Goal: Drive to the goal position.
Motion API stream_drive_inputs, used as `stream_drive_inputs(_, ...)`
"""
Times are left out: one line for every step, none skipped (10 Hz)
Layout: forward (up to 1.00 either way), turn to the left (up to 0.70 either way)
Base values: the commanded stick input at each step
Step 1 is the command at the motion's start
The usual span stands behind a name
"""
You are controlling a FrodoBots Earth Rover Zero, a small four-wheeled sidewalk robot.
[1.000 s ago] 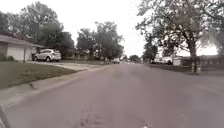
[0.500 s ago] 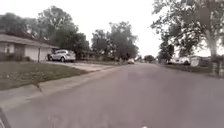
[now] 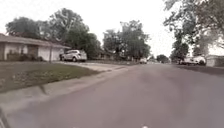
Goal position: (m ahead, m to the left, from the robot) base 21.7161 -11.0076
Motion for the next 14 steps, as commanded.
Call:
stream_drive_inputs(0.7,0.0)
stream_drive_inputs(0.7,0.0)
stream_drive_inputs(0.7,0.0)
stream_drive_inputs(0.7,0.0)
stream_drive_inputs(0.7,0.0)
stream_drive_inputs(0.7,-0.07)
stream_drive_inputs(0.7,-0.32)
stream_drive_inputs(0.7,-0.35)
stream_drive_inputs(0.7,-0.35)
stream_drive_inputs(0.7,-0.06)
stream_drive_inputs(0.7,0.0)
stream_drive_inputs(0.7,0.0)
stream_drive_inputs(0.7,0.0)
stream_drive_inputs(0.7,0.0)
